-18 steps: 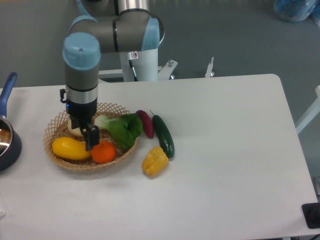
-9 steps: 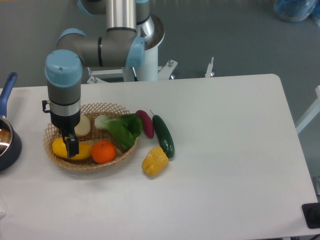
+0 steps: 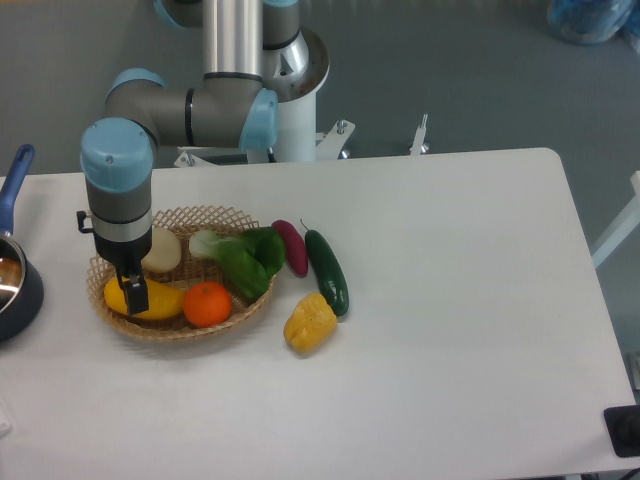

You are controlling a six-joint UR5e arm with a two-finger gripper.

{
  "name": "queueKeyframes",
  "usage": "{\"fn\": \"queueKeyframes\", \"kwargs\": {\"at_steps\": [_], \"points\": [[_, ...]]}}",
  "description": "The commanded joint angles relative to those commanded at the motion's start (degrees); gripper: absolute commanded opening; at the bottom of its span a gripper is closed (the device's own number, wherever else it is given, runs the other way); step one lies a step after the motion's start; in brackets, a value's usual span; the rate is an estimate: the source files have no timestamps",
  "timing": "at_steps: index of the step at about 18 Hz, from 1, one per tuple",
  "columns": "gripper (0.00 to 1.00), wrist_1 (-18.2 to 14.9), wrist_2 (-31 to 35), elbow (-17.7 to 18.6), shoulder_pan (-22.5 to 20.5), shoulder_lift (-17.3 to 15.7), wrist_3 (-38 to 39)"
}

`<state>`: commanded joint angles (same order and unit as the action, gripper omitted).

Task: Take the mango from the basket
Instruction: 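Close the gripper around the yellow mango inside the basket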

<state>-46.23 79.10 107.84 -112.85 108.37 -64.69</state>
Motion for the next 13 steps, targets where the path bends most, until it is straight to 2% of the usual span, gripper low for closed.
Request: {"fn": "queueKeyframes", "kwargs": {"at_steps": [5, 13], "points": [[1.0, -0.1, 0.3, 0.2, 0.1, 1.0, -0.3], [1.0, 0.2, 1.8, 0.0, 0.5, 4.5, 0.0]]}}
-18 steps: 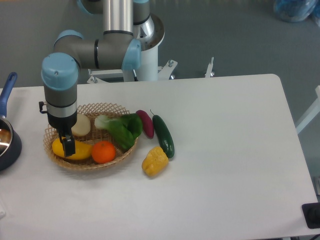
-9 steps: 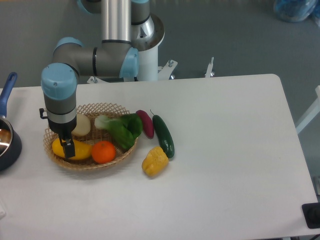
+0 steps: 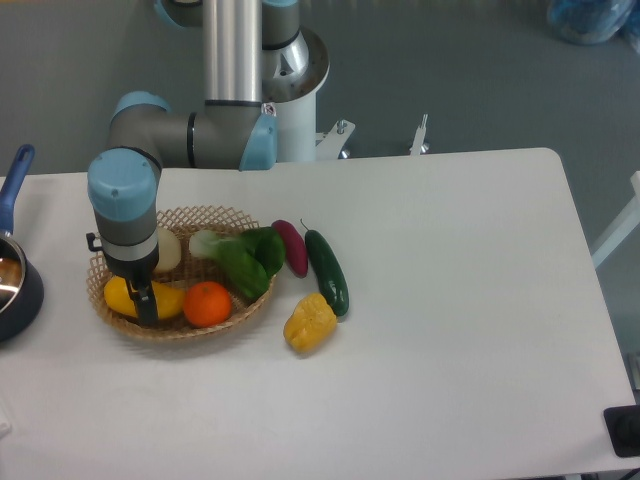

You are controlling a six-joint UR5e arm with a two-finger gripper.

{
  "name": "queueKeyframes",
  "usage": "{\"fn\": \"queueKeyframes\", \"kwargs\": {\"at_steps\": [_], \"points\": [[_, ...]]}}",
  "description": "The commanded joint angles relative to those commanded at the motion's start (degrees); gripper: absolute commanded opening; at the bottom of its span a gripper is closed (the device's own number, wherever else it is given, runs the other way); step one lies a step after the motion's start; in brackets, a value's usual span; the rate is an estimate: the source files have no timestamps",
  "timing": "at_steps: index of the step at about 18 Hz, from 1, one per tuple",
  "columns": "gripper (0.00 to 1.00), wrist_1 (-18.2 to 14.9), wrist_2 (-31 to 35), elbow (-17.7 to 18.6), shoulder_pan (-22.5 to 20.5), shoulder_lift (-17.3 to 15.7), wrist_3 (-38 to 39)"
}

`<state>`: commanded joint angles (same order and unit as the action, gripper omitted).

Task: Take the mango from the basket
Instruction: 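Close the gripper around the yellow mango inside the basket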

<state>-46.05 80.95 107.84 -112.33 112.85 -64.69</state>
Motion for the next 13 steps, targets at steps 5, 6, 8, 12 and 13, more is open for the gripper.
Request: {"fn": "queueKeyframes", "kwargs": {"at_steps": [5, 6, 8, 12, 13], "points": [[0.97, 0.2, 0.0, -0.2, 0.1, 0.1, 0.2], [0.82, 0.2, 0.0, -0.2, 0.1, 0.0, 0.3], [0.62, 0.4, -0.1, -0.3, 0.1, 0.3, 0.3], [0.45, 0.4, -0.1, -0.4, 0.0, 0.5, 0.4], [0.43, 0.4, -0.1, -0.9, -0.1, 0.5, 0.4]]}}
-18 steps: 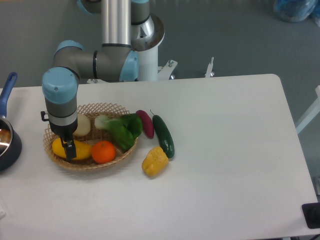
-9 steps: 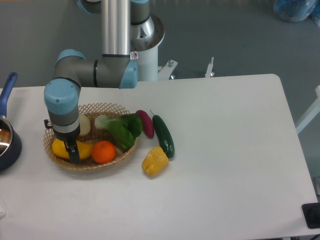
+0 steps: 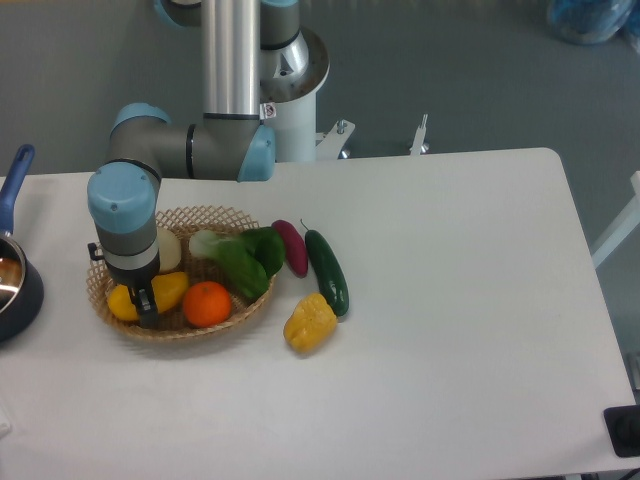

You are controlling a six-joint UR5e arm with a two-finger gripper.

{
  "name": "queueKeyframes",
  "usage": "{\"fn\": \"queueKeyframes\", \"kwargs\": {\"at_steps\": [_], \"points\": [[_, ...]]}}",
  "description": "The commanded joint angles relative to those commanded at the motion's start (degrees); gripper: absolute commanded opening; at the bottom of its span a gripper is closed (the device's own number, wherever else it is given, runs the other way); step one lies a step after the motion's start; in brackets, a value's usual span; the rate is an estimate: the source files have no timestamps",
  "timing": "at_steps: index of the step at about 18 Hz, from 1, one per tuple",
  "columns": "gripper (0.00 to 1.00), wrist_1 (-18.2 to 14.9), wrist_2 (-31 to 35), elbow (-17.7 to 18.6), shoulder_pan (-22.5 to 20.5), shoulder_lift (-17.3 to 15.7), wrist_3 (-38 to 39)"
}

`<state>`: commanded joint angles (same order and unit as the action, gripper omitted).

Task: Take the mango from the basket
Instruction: 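Close the gripper around the yellow mango inside the basket, then lift the held mango up out of the basket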

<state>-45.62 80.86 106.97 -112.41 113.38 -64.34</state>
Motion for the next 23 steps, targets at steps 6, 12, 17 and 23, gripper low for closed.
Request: {"fn": "queueKeyframes", "kwargs": {"at_steps": [6, 12, 17, 23], "points": [[0.4, -0.1, -0.6, 0.6, -0.7, -0.9, 3.5], [0.4, -0.2, -2.8, 1.0, -3.3, -5.9, 4.8], [0.4, -0.3, -3.8, -0.3, -8.5, -11.6, 5.2], [0.4, -0.3, -3.5, -2.7, -19.3, -14.4, 7.5]]}}
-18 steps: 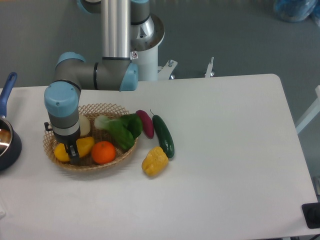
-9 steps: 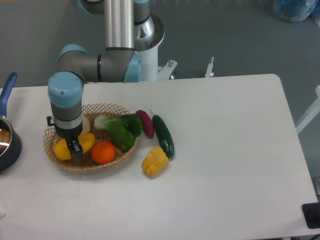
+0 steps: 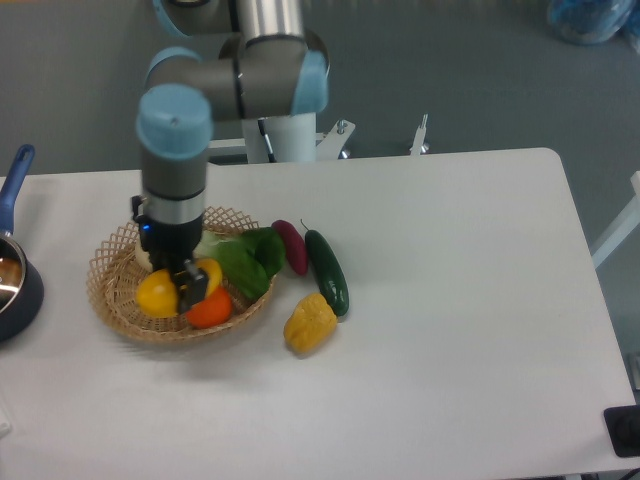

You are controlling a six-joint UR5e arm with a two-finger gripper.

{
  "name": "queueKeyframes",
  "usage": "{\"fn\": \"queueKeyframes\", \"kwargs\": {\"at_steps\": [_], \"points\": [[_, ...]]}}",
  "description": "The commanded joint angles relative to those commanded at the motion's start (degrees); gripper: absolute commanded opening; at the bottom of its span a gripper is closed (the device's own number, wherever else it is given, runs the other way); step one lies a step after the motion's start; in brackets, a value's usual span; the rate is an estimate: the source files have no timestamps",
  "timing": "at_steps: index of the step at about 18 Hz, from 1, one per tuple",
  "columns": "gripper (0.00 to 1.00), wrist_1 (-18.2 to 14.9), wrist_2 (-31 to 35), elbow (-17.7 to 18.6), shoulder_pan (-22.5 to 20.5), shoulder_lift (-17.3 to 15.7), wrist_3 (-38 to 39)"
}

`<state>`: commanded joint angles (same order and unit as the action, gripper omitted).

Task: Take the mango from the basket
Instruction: 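Lift the held mango up out of the basket, then carry the mango away from the basket, holding it raised above the table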

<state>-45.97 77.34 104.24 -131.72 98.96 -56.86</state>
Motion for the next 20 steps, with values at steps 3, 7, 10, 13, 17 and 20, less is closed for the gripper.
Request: {"fn": "queueKeyframes", "kwargs": {"at_steps": [3, 7, 10, 13, 17, 20], "points": [[0.4, 0.1, 0.0, -0.9, -7.2, 1.7, -2.7], [0.4, -0.1, 0.4, -3.7, -15.4, 5.4, -8.6], [0.41, -0.5, 3.2, -4.0, -22.2, 7.0, -17.6], [0.4, -0.6, 5.1, -4.9, -27.0, 7.9, -19.2], [0.41, -1.9, 5.5, -7.2, -27.9, 8.8, -19.5], [0.4, -8.1, 7.0, -9.0, -27.7, 8.3, -19.9]]}}
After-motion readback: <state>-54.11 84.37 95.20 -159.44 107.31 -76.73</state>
